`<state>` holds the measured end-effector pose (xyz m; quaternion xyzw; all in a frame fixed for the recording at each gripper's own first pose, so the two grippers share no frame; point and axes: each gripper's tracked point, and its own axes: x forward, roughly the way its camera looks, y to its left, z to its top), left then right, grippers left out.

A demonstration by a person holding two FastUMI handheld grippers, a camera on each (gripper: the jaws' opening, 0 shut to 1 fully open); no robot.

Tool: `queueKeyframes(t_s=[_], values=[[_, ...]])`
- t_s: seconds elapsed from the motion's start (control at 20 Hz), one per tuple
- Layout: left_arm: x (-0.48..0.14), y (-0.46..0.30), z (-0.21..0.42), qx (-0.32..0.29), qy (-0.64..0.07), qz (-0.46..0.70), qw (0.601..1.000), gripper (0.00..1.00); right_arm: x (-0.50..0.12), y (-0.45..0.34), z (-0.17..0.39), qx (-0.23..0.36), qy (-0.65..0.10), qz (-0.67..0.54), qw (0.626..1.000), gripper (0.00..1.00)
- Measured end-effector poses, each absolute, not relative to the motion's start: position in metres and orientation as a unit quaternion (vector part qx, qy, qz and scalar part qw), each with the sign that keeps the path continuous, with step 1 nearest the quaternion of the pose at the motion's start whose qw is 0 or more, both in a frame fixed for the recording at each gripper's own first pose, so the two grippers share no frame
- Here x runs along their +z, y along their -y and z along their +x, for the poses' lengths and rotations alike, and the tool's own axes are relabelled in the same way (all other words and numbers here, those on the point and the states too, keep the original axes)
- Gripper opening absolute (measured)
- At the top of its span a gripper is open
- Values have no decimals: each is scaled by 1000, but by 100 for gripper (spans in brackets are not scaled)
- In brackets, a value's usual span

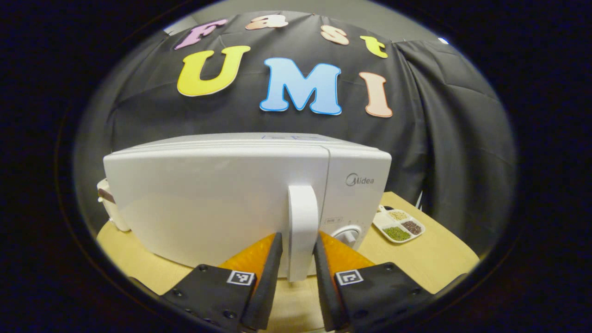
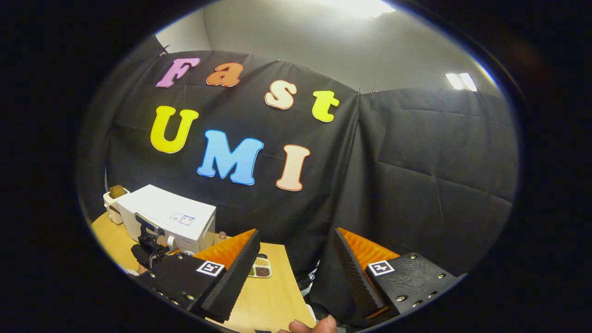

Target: Open the microwave oven with the left hand, put the food in, and close the microwave oven.

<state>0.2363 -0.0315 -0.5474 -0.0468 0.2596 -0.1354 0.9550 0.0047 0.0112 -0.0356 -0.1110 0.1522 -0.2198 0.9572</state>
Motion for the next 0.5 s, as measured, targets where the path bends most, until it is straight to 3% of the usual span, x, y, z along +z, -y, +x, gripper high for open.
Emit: queueKeyframes(t_s=[0.05, 0.35, 0.5], values=[[-549, 31, 240, -127, -254, -42, 958, 38, -35, -13, 4, -218, -152, -108, 958, 97], [-546, 32, 237, -157, -258, -60, 951, 25, -31, -22, -4, -206, -144, -104, 962, 97], [-549, 31, 233, -170, -266, -62, 947, 27, -22, -25, -11, -204, -131, -98, 965, 97]])
